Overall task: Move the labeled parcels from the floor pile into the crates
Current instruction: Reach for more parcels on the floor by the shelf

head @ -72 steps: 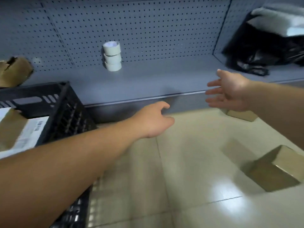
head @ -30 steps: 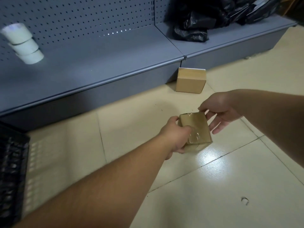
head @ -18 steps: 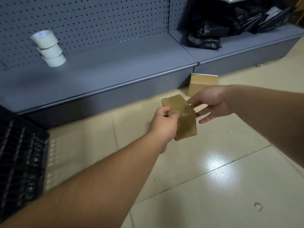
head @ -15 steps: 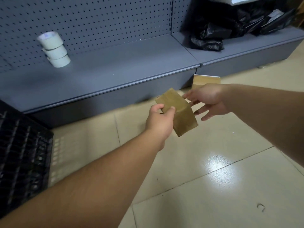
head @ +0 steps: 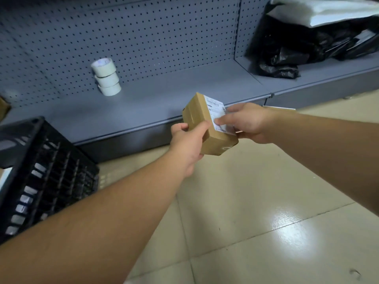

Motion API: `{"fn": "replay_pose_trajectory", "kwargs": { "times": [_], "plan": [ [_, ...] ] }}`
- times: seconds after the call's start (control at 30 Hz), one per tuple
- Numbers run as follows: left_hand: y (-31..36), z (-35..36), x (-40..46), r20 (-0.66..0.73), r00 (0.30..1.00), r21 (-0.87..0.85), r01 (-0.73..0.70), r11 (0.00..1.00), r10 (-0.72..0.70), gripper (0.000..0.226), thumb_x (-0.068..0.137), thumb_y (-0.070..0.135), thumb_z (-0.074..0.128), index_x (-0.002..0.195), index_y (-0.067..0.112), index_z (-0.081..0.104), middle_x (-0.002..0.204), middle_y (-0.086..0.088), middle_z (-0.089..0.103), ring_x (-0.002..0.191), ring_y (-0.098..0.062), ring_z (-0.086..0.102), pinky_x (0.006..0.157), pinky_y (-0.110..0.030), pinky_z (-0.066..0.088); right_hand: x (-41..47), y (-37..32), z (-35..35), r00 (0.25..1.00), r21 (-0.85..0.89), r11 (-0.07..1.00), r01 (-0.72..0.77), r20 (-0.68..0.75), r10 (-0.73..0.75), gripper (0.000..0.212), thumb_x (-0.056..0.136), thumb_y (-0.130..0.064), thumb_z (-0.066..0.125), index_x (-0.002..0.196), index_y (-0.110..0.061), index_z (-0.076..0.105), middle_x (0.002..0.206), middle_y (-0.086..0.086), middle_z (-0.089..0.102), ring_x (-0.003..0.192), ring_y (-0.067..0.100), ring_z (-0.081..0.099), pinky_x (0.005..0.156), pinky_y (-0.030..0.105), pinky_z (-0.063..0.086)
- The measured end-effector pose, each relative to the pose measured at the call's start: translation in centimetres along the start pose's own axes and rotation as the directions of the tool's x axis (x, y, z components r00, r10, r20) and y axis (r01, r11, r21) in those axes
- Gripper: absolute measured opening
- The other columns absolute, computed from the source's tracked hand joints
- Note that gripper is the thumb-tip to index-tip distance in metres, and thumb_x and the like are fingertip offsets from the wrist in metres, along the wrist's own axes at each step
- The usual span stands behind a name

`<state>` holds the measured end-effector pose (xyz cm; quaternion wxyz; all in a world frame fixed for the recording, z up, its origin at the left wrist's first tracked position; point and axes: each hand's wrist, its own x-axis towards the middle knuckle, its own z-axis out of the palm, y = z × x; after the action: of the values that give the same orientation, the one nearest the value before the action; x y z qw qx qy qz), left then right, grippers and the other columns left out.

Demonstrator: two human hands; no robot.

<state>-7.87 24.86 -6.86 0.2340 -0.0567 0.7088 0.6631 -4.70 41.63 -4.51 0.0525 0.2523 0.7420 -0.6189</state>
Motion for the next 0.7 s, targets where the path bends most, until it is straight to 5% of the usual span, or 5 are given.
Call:
{"fn": "replay_pose_trajectory", "kwargs": {
  "times": [0.13,0.27,0.47,0.7],
  "plan": [
    [2.3,-4.3,0.1,0.0,0.999,0.058,-0.049,0.997,0.049,0.073,0.062,0.051,0.071,0.13,0.033,0.049,0.119,0.003,0.07,0.103,-0.019,0.071,0.09,-0.043,0.057,-0.2,-2.7,2.7,0.998,0.193,0.981,0.024,-0.061,-0.012,0.022,0.094,-0.012,0.063,0.115,-0.007,0.068,0.107,0.009,0.077,0.088,0.025,0.076,0.078,0.035,0.062],
    [4.4,-9.3,0.2,-0.002,0.996,0.06,-0.089,0.994,0.089,0.056,0.072,0.044,0.069,0.124,0.024,0.06,0.119,-0.003,0.074,0.094,-0.02,0.073,0.085,-0.035,0.059,-1.1,-5.4,6.3,0.997,0.317,0.946,0.069,-0.044,-0.057,0.024,0.096,-0.01,0.056,0.115,-0.006,0.071,0.107,0.007,0.078,0.092,0.023,0.077,0.076,0.031,0.062],
    [7.4,-16.0,-1.8,-0.025,0.986,0.096,-0.16,0.982,0.163,0.017,0.095,0.031,0.064,0.103,0.019,0.072,0.1,0.002,0.08,0.092,-0.018,0.075,0.086,-0.034,0.059,-3.1,-8.2,11.4,0.982,0.396,0.907,0.143,0.058,-0.18,0.028,0.095,-0.012,0.054,0.114,-0.006,0.073,0.104,0.003,0.079,0.097,0.024,0.075,0.092,0.037,0.059],
    [11.0,-23.1,-4.9,-0.051,0.967,0.152,-0.238,0.959,0.248,0.023,0.098,0.033,0.064,0.11,0.016,0.073,0.1,0.004,0.08,0.093,-0.014,0.077,0.084,-0.037,0.063,-5.1,-11.4,17.0,0.938,0.474,0.86,0.186,0.176,-0.3,0.031,0.096,-0.024,0.055,0.119,-0.01,0.071,0.118,0.008,0.075,0.097,0.023,0.069,0.098,0.035,0.055]
  ]
}}
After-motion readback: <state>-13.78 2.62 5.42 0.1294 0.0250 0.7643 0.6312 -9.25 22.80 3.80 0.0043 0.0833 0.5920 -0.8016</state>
